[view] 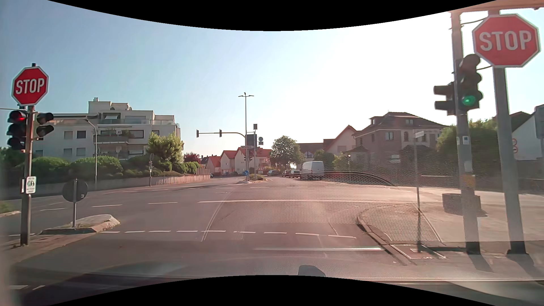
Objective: Follow the waypoints while adhering to traffic rules and regulations
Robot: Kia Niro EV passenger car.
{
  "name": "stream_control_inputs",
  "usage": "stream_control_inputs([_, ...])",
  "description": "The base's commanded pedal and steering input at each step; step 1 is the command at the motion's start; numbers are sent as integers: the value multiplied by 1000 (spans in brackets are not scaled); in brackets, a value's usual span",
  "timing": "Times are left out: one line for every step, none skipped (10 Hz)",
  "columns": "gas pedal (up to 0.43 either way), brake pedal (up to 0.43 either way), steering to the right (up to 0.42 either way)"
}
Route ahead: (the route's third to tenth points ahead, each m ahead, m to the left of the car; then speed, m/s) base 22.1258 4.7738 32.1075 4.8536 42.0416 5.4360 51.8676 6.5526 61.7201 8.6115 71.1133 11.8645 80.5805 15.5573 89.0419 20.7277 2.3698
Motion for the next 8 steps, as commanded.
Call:
stream_control_inputs([319,0,-1])
stream_control_inputs([319,0,-1])
stream_control_inputs([319,0,-1])
stream_control_inputs([319,0,-1])
stream_control_inputs([319,0,-1])
stream_control_inputs([319,0,-1])
stream_control_inputs([319,0,-1])
stream_control_inputs([319,0,-1])
